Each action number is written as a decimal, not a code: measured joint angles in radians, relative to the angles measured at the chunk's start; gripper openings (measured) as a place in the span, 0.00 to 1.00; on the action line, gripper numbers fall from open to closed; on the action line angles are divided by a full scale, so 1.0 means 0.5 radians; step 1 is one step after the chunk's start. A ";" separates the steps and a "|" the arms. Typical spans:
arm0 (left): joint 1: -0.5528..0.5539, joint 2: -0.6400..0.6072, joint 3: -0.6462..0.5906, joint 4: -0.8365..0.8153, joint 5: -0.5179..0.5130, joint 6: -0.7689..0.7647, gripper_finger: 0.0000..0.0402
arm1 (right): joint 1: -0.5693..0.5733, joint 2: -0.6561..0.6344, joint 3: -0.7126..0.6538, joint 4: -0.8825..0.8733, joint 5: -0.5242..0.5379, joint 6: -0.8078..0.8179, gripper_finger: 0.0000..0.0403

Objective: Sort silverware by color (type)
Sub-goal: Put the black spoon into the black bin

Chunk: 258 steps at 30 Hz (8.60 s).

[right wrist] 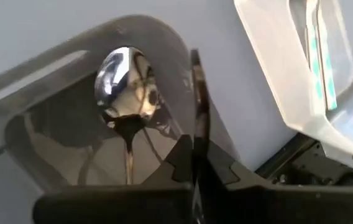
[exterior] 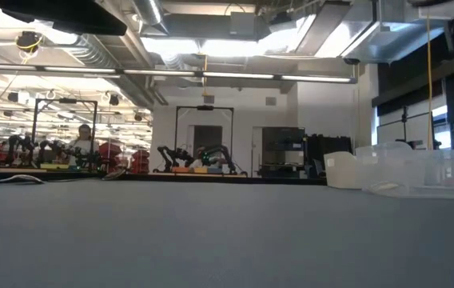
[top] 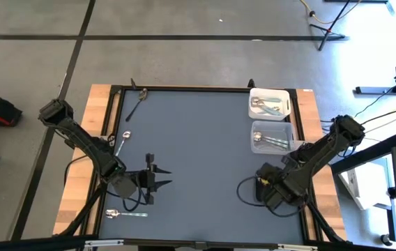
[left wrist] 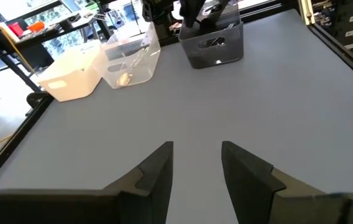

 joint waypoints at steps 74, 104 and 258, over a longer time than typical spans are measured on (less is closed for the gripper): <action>3.260 0.502 0.465 -1.561 1.144 -0.102 0.43 | -1.545 0.001 -0.331 3.300 0.086 -3.185 0.51; 3.451 1.279 1.058 -2.071 1.305 0.312 0.06 | -1.544 0.001 -0.330 3.423 0.084 -3.457 0.51; 0.727 -0.390 -0.529 0.244 0.838 0.090 0.48 | -0.730 -0.595 0.342 1.119 0.106 -2.030 0.02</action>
